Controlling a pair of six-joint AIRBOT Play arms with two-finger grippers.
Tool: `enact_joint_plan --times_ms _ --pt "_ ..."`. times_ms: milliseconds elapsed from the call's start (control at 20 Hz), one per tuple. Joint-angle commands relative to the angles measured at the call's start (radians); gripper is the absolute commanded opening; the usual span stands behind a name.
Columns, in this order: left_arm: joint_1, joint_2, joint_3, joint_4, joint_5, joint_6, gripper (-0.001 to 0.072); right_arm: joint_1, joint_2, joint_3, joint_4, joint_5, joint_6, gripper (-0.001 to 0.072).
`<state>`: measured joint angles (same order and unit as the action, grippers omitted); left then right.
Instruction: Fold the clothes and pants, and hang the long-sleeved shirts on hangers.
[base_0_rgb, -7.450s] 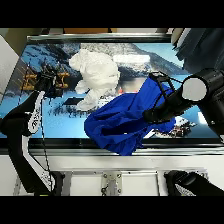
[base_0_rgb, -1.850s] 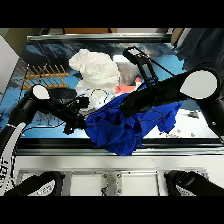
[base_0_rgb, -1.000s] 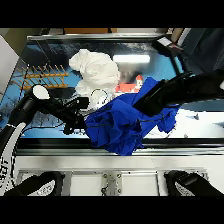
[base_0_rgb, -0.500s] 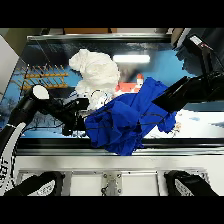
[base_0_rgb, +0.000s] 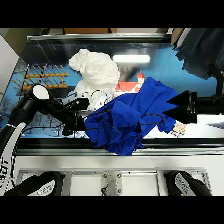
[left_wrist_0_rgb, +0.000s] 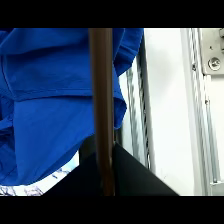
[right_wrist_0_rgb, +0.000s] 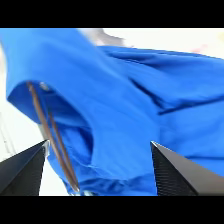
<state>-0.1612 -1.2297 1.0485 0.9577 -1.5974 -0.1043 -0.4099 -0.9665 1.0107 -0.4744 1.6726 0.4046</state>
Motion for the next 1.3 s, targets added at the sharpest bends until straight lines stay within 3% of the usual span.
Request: enact_joint_plan --times_ms 0,100,600,1250 --pt "0.001 0.0 0.001 0.0 -0.013 0.0 0.0009 -0.023 -0.011 -0.168 0.118 0.041 -0.217 0.072" --pt "0.001 0.0 0.001 0.0 -0.016 0.0 0.0009 0.023 -0.023 -0.209 0.14 0.04 -0.264 0.072" --pt "0.001 0.0 0.001 0.0 -0.017 0.0 0.0009 0.239 -0.086 -0.213 0.139 -0.062 -0.278 0.072" --pt "0.001 0.0 0.001 0.0 -0.018 0.0 0.0009 0.262 -0.086 -0.213 0.139 -0.071 -0.278 0.072"
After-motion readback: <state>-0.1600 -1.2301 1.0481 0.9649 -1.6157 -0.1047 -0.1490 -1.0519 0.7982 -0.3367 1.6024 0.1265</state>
